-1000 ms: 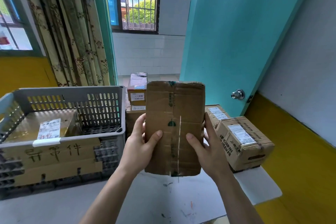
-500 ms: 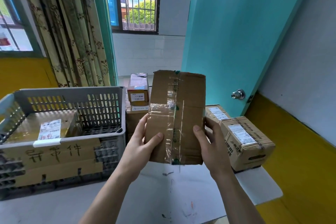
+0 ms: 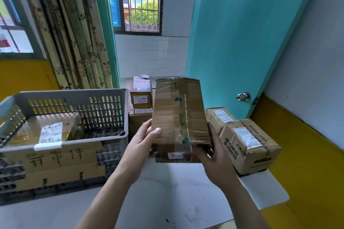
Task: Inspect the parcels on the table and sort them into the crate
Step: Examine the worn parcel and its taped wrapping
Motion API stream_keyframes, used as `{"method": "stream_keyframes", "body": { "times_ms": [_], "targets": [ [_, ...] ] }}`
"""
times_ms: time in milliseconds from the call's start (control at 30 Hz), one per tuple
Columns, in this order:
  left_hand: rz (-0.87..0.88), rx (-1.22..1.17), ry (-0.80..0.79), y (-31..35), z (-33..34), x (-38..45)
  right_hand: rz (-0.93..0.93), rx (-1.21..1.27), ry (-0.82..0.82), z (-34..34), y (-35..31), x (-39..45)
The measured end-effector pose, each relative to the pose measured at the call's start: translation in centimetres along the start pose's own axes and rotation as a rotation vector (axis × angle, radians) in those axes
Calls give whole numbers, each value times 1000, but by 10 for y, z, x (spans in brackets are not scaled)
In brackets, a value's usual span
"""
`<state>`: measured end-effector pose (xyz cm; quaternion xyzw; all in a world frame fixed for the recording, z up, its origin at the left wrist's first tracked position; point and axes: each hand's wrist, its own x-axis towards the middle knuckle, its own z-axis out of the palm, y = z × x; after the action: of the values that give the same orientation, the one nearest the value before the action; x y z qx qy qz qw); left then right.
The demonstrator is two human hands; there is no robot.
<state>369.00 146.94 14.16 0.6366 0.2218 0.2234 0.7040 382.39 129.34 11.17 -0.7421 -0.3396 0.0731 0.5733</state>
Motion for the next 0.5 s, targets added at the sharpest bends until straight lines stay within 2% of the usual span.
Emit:
{"method": "stream_keyframes", "body": {
  "times_ms": [233,367,500],
  "targets": [
    [40,212,-170,-6,-11,-11,28,-63,111,-1,-11,10],
    [142,274,-10,-4,2,-11,61,-1,77,5,-13,7],
    [172,281,133,-4,7,-7,94,37,108,14,-19,8]
  ]
}}
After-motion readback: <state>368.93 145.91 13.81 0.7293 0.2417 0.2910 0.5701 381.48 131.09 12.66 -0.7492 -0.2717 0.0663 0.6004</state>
